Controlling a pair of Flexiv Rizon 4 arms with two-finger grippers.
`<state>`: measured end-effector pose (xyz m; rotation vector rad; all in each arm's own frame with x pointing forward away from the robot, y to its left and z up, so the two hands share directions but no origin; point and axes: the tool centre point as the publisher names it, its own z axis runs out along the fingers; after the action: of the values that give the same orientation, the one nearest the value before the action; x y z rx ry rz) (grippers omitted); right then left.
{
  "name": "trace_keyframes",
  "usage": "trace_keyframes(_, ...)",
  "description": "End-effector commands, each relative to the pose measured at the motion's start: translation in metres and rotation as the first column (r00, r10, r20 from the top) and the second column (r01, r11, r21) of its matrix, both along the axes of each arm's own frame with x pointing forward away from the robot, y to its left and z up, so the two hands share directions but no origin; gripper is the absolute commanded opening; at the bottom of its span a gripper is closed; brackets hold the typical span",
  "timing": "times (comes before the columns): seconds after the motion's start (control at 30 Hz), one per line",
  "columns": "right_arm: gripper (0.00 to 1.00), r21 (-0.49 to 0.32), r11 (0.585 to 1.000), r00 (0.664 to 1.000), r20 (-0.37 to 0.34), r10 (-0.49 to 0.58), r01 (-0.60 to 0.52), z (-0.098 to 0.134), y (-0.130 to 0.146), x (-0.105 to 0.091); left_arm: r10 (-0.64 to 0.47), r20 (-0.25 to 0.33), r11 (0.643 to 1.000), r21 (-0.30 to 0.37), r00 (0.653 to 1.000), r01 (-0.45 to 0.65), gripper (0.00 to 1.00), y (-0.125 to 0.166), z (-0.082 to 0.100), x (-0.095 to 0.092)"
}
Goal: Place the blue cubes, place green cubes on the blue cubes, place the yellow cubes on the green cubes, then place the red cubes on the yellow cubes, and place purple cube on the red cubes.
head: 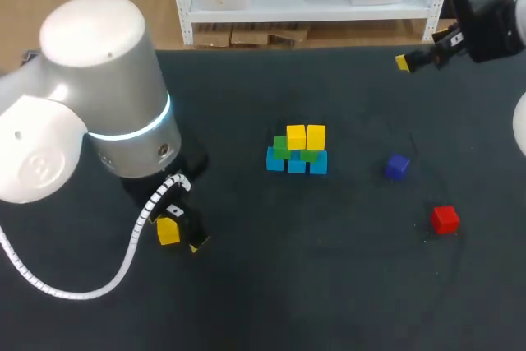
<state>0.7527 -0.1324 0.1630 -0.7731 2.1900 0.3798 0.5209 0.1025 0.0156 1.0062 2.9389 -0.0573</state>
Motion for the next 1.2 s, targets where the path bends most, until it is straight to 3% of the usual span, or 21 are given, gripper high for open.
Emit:
trace_keyframes(0.03, 1.00, -0.002, 1.000, 1.000, 0.001, -0.003, 0.003, 0.000, 0.000, -0.001, 0.020, 0.004, 1.000, 0.018, 1.000, -0.020, 1.00, -0.001, -0.004, 0.004)
trace_keyframes(0.3, 1.00, -0.002, 1.000, 1.000, 0.001, -0.003, 0.003, 0.000, 0.000, -0.001, 0.011, -0.014, 1.000, 0.007, 1.000, -0.011, 1.00, -0.003, -0.010, 0.006)
trace_keyframes(0.33, 1.00, -0.002, 1.000, 1.000, 0.001, -0.003, 0.003, 0.000, 0.000, -0.001, 0.009, -0.014, 1.000, 0.006, 1.000, -0.009, 0.55, -0.003, -0.010, 0.006)
trace_keyframes(0.37, 1.00, -0.002, 1.000, 1.000, 0.001, -0.003, 0.003, 0.000, 0.000, -0.001, 0.003, -0.013, 1.000, 0.013, 1.000, -0.003, 0.45, -0.003, -0.010, 0.007)
trace_keyframes(0.43, 1.00, -0.002, 1.000, 1.000, 0.001, -0.003, 0.003, 0.000, 0.000, -0.001, 0.002, -0.014, 1.000, 0.015, 1.000, -0.002, 0.51, -0.004, -0.010, 0.007)
trace_keyframes(0.5, 1.00, -0.002, 1.000, 1.000, 0.001, -0.003, 0.003, 0.000, 0.000, -0.001, 0.001, -0.014, 1.000, 0.017, 1.000, -0.001, 0.47, -0.003, -0.009, 0.008)
trace_keyframes(0.63, 1.00, -0.002, 1.000, 1.000, 0.001, -0.003, 0.003, 0.000, 0.000, -0.001, -0.003, -0.013, 1.000, 0.012, 1.000, 0.003, 0.25, -0.004, -0.008, 0.009)
trace_keyframes(0.73, 1.00, -0.002, 1.000, 1.000, 0.001, -0.003, 0.003, 0.000, 0.000, -0.001, -0.015, -0.010, 1.000, 0.012, 1.000, 0.016, 0.19, -0.006, -0.009, 0.010)
trace_keyframes(0.8, 1.00, -0.002, 1.000, 1.000, 0.001, -0.003, 0.003, 0.000, 0.000, -0.001, -0.029, -0.003, 0.999, 0.012, 1.000, 0.029, 0.00, -0.008, -0.009, 0.011)
trace_keyframes(0.9, 1.00, -0.002, 1.000, 1.000, 0.001, -0.003, 0.003, 0.000, 0.000, -0.001, -0.038, -0.005, 0.999, 0.007, 0.999, 0.038, 0.01, -0.009, -0.008, 0.013)
trace_keyframes(0.97, 1.00, -0.002, 1.000, 1.000, 0.001, -0.003, 0.003, 0.000, 0.000, -0.001, -0.048, -0.016, 0.999, 0.008, 0.999, 0.048, 0.34, -0.010, -0.008, 0.013)
trace_keyframes(1.0, 1.00, -0.002, 1.000, 1.000, 0.001, -0.003, 0.003, 0.000, 0.000, -0.001, -0.052, -0.028, 0.999, 0.008, 0.998, 0.052, 0.85, -0.010, -0.008, 0.013)
trace_keyframes(1.03, 1.00, -0.002, 1.000, 1.000, 0.001, -0.003, 0.003, 0.000, 0.000, -0.001, -0.050, -0.030, 0.999, 0.006, 0.998, 0.050, 1.00, -0.010, -0.008, 0.012)
trace_keyframes(1.2, 1.00, -0.002, 1.000, 1.000, 0.001, -0.003, 0.003, 0.000, 0.000, -0.001, -0.002, -0.038, 1.000, 0.021, 0.999, 0.003, 1.00, -0.010, -0.007, 0.006)
